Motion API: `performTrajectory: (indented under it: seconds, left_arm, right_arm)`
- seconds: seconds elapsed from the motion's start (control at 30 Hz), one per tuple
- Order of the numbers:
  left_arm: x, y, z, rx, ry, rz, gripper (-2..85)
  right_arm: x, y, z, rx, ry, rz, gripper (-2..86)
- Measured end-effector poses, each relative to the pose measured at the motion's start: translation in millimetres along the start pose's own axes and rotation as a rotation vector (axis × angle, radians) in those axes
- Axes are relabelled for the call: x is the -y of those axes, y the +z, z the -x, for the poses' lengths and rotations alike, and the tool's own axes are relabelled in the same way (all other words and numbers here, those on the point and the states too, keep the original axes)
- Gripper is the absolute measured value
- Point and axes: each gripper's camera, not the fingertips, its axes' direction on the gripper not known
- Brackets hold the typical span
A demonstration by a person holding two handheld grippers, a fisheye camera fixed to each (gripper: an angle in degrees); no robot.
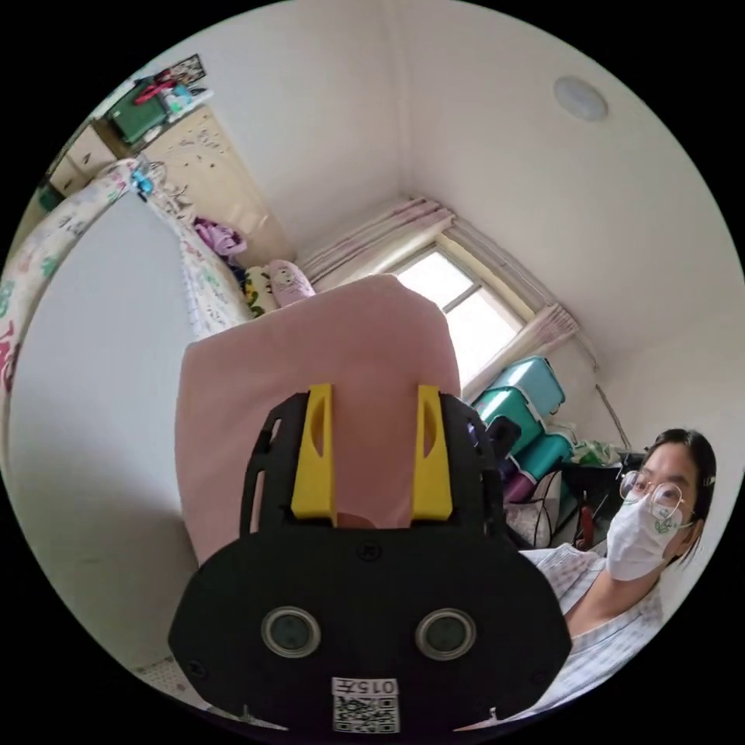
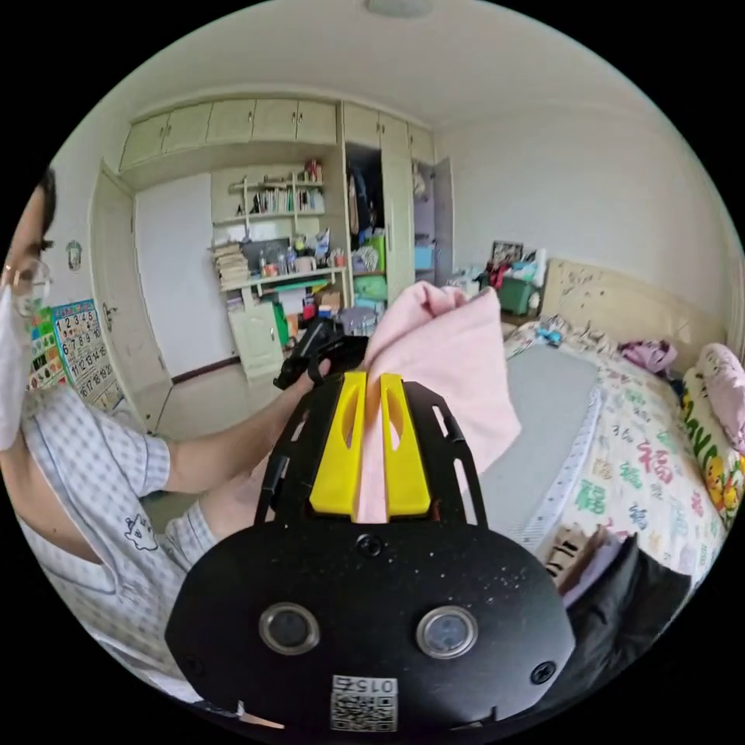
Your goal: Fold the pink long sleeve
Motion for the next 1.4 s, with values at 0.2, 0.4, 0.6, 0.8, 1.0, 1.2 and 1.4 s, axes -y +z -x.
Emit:
performTrajectory:
  seconds: [0.2,0.4,0.6,0.8,1.0,1.2,1.4]
  left_arm:
    - [-17.0,-112.7,93.3,0.096,-0.149,-0.081,15.0]
    - [-15.3,-171.7,125.9,0.032,-0.185,-0.089,18.3]
    - [13.1,-199.9,103.6,0.082,-0.097,-0.139,19.8]
    - [15.0,-201.4,95.2,0.337,-0.15,-0.142,19.4]
    - [11.0,-200.0,90.6,0.33,-0.135,-0.139,8.8]
    - [5.3,-199.2,87.5,0.295,-0.181,-0.221,4.3]
    - [6.3,-194.8,71.1,0.373,-0.153,-0.241,0.2]
  right_arm:
    - [-26.7,100.4,-70.3,0.222,0.208,0.081,3.2]
    - [-24.6,125.6,-97.1,0.378,0.184,0.02,3.3]
    - [-11.0,120.7,-125.1,0.445,0.19,0.022,1.1]
    - [1.6,122.8,-139.6,0.392,0.253,0.027,0.3]
    - [21.6,137.1,-137.9,0.355,0.296,-0.001,0.1]
    - [34.8,116.0,-152.7,0.182,0.366,-0.099,0.1]
    - [17.6,61.3,-196.7,-0.049,0.528,-0.186,0.2]
